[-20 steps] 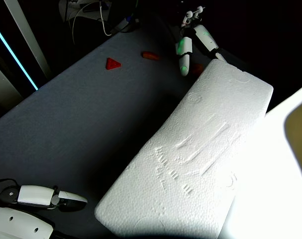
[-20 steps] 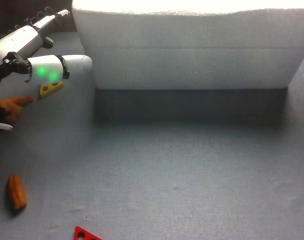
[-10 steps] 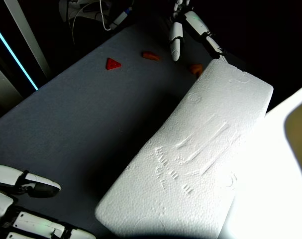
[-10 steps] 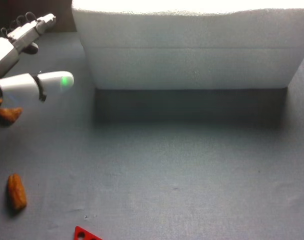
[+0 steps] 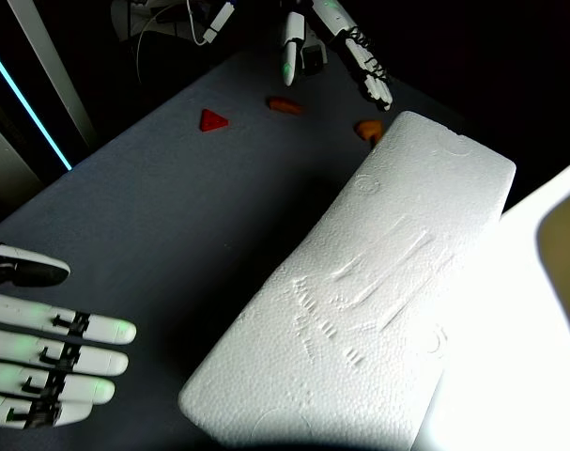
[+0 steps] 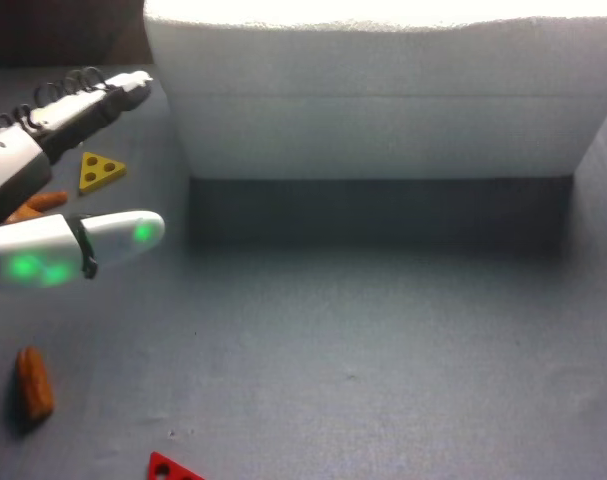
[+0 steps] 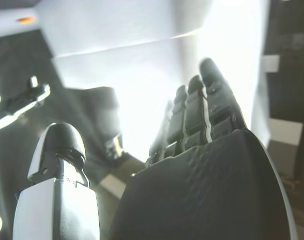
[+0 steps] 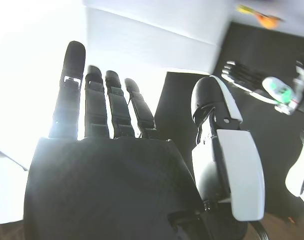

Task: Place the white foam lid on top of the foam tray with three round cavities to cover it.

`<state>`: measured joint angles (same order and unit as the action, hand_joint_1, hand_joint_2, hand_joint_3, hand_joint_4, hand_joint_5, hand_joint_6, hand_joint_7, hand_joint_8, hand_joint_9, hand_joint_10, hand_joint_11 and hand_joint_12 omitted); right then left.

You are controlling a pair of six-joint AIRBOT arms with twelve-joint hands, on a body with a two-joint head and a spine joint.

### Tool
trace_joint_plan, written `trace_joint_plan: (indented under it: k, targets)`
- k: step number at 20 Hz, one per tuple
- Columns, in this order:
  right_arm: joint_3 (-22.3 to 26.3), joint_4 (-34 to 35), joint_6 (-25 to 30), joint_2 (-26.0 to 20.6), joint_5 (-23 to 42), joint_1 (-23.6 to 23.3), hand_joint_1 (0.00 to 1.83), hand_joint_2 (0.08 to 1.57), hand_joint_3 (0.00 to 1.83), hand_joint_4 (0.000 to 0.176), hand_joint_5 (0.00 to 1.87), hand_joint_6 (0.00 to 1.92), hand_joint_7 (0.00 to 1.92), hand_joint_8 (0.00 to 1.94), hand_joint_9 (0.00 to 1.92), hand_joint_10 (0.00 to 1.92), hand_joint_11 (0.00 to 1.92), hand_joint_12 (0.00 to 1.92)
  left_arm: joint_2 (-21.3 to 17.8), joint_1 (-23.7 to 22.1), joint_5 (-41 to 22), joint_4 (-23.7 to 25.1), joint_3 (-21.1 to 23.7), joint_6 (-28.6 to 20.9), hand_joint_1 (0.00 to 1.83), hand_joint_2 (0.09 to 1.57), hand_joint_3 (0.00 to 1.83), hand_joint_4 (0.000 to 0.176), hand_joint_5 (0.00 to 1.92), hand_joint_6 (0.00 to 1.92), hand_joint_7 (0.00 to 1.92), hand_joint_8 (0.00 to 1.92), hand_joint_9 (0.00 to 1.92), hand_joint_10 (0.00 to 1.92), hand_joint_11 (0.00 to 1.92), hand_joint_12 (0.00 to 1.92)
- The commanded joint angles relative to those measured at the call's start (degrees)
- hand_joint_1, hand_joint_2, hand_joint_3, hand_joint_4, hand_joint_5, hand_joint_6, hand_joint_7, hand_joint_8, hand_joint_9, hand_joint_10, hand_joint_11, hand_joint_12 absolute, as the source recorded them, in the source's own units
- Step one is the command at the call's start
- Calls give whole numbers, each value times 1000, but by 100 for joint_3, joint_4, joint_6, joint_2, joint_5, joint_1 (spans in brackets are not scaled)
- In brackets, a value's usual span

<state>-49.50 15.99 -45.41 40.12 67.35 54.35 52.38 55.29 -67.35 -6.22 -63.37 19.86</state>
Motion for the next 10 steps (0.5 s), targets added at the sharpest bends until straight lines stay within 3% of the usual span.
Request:
trace_joint_plan:
  k: [1,3,4,5,7,9,10]
  targets:
    - [-9,-36,88,-10,729,-25,403,1318,4,0,0,0,0,0,5,1,0,665,36,-57,-775,5,21,-79,363,1181,1,0,4,1,0,0,0,0,0,11]
    - [-7,-237,185,66,728,-25,393,1376,4,0,0,0,0,0,0,0,0,416,142,-166,-693,281,6,-220,309,1178,0,0,3,1,0,0,0,0,73,36]
    - [-3,-342,229,93,728,-26,332,1393,3,0,0,0,0,0,0,0,0,180,200,-252,-619,440,-5,-275,308,1184,2,18,0,0,0,0,0,0,39,26]
    - [-2,-400,257,116,728,-27,336,1388,0,0,0,0,0,0,0,0,0,35,247,-315,-563,551,-18,-320,294,1188,3,22,0,0,0,0,0,0,7,4]
    - [-11,-515,333,172,724,-31,342,1355,0,0,0,0,0,0,0,0,3,3,361,-465,-441,782,-71,-442,267,1197,7,10,0,0,0,0,0,0,0,0]
    - [-44,-611,425,235,694,-52,301,1339,0,0,0,0,0,0,0,0,13,8,493,-625,-308,1001,-137,-560,268,1203,8,29,0,0,0,0,0,0,0,0]
    - [-64,-643,457,276,682,-71,275,1341,0,0,0,0,0,0,0,0,16,12,543,-670,-273,1081,-163,-621,267,1207,9,23,0,0,0,0,0,0,0,0]
